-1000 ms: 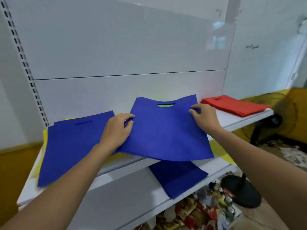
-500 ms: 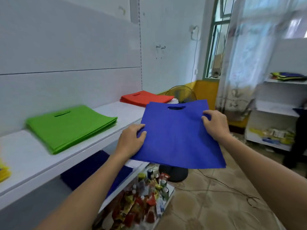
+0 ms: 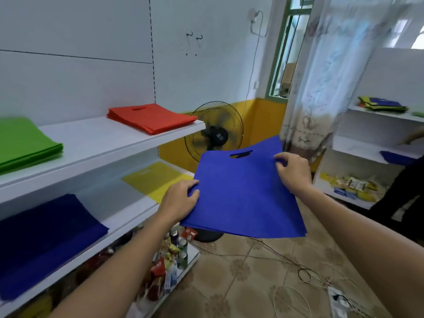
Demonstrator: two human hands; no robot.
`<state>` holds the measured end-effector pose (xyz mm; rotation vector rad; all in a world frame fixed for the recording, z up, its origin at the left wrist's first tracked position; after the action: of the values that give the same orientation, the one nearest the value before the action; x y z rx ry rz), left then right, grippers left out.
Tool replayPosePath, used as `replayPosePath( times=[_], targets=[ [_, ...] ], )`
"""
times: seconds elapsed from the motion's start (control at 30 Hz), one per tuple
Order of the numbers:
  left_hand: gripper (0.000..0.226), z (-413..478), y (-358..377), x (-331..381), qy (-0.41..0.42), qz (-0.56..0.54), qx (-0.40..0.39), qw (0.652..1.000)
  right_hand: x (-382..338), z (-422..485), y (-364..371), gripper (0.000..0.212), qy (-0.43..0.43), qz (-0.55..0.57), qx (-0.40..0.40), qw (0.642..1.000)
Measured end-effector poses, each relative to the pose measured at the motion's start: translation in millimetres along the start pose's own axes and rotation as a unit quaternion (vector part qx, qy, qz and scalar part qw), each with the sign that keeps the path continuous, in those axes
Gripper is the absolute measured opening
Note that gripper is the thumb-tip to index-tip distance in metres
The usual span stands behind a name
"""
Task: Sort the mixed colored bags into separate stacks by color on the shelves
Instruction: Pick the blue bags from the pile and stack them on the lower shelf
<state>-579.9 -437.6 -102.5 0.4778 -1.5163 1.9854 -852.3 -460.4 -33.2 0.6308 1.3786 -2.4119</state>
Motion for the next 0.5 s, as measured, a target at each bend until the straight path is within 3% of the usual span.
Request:
replayPosePath(
  times=[0.2, 0.5],
  targets=[
    [0.041, -22, 16, -55, -0.098, 0.030, 0.015, 0.995, -10, 9, 81, 0.027, -0.023, 0.022, -0.070, 0.997],
    [0.036, -81, -23, -186, -0.243, 0.106, 0.054, 0.963, -111, -32, 236, 0.034, -0.091, 0.089, -0.262, 0.957]
  ],
)
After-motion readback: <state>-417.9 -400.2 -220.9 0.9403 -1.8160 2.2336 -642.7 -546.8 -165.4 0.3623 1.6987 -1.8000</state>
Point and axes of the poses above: each hand's wrist, its own z-axis towards the middle knuckle, its own y-axis out of the palm, x = y × z, the point moved 3 cm from there along z, towards the middle knuckle, and after that the axes turned 2 degrees about z, right-handed, at the moved point
